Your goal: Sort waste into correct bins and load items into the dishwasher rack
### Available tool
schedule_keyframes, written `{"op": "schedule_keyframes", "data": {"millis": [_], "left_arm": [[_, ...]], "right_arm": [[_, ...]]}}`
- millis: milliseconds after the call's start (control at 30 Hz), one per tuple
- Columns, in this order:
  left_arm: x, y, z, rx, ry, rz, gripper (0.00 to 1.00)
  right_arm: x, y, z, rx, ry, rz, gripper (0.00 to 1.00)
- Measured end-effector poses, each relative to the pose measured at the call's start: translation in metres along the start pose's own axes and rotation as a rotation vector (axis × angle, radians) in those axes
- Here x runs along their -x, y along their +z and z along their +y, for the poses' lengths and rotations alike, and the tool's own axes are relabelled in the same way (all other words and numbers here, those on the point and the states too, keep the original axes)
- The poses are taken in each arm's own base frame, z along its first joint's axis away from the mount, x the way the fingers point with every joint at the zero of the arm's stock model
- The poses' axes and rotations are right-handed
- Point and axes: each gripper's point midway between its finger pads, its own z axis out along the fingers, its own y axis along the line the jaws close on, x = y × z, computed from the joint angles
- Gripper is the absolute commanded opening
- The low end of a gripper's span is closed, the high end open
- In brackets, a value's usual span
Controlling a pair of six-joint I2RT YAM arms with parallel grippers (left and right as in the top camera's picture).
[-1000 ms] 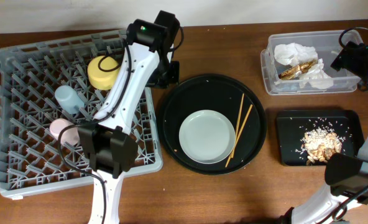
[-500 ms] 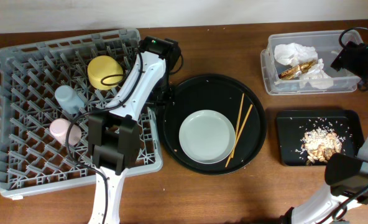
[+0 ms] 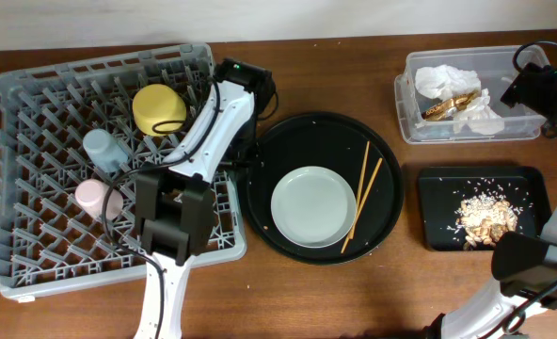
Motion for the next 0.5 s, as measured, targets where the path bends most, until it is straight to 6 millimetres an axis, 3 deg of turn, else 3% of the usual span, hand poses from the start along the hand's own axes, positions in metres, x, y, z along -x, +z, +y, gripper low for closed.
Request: {"op": "schedule_keyframes", "data": {"millis": [233,500], "left_arm": [[-0.011,0.013,-0.003,0.001,0.009,0.06,0.01],[-0.016,0.011,0.001,0.0,0.004,0.059,0.01]], "right_arm": [[0.0,0.0,0.0,0.0,-0.001,0.0,0.99],[0.0,0.0,0.0,0.0,0.0,0.0,0.99]]}}
